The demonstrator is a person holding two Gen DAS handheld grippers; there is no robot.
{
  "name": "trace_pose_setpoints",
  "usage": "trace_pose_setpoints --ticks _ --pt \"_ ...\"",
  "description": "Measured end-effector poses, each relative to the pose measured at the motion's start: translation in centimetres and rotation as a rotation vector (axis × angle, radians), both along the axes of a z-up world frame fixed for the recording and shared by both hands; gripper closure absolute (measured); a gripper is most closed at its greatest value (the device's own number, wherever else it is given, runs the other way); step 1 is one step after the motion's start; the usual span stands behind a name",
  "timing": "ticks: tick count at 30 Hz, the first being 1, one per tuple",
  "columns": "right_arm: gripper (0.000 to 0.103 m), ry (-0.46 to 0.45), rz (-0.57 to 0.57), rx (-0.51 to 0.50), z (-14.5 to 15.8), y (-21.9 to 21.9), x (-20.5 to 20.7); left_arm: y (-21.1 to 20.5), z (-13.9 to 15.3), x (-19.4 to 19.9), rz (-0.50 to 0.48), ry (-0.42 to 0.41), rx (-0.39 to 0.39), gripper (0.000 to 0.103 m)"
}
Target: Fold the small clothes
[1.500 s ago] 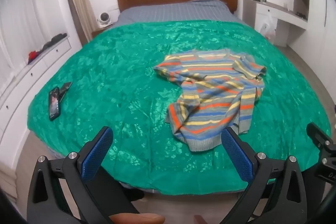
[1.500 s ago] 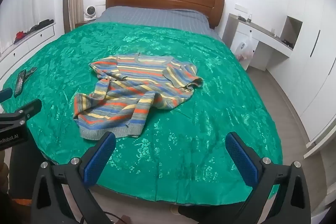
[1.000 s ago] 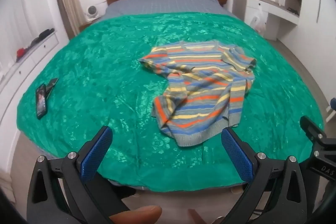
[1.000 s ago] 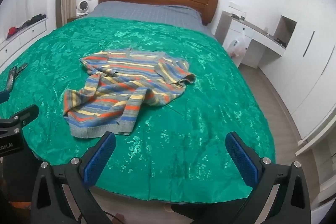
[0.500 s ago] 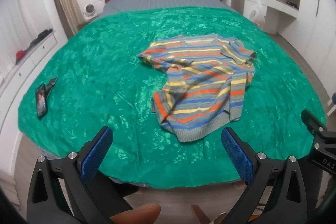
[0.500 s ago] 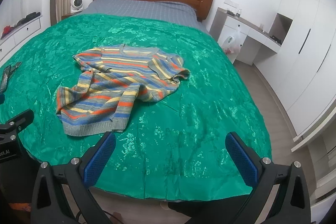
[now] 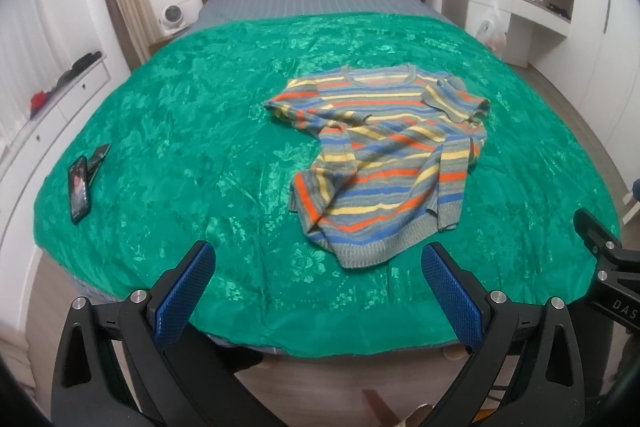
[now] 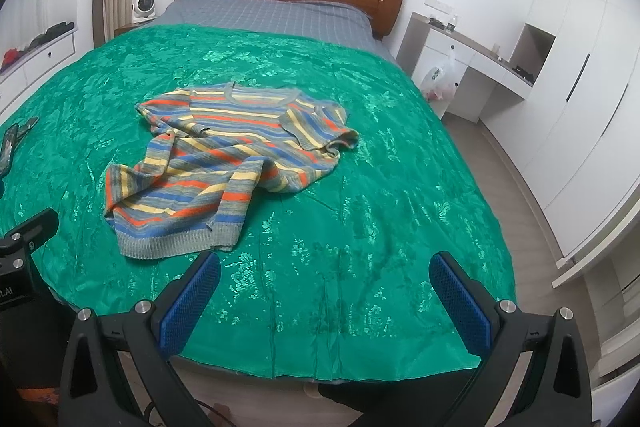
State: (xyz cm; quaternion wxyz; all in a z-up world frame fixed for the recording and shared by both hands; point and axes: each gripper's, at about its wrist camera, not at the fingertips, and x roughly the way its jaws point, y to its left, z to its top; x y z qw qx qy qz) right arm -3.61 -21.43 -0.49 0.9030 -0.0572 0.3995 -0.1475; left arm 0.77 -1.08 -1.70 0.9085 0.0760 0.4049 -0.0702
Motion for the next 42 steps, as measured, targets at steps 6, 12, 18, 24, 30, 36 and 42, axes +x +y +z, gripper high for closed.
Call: trace_pose_setpoints --ticks 6,12,18,24,30,36,42 --pt "0.000 0.003 -0.003 0.008 0.1 -0.2 0.0 0.1 -0.1 0.1 0.000 0.001 0.002 0.000" --pt "0.000 0.007 -0.005 0.012 0.0 -0.3 0.0 0.1 -0.2 0.1 -0.001 -0.001 0.005 0.000" --pt "0.000 0.006 -0.008 0.014 -0.1 -0.4 0.0 0.1 -0.3 0.0 0.001 0.002 0.003 0.000" --pt "0.000 0.007 -0.010 0.021 -0.2 -0.3 0.1 0.6 -0.7 0.3 0.012 0.009 0.006 0.000" --pt "0.000 0.011 0.001 0.033 -0.5 0.0 0.3 1.4 -0.8 0.8 0.030 0.009 0.008 0.000" --pt "0.000 0.025 0.016 0.057 -2.1 -0.7 1.4 4.2 -2.6 3.2 0.073 0.058 -0.027 0.000" --pt "0.000 0.012 0.017 0.074 -3.3 -1.0 2.1 5.8 -4.9 4.9 0.047 0.068 -0.050 0.000"
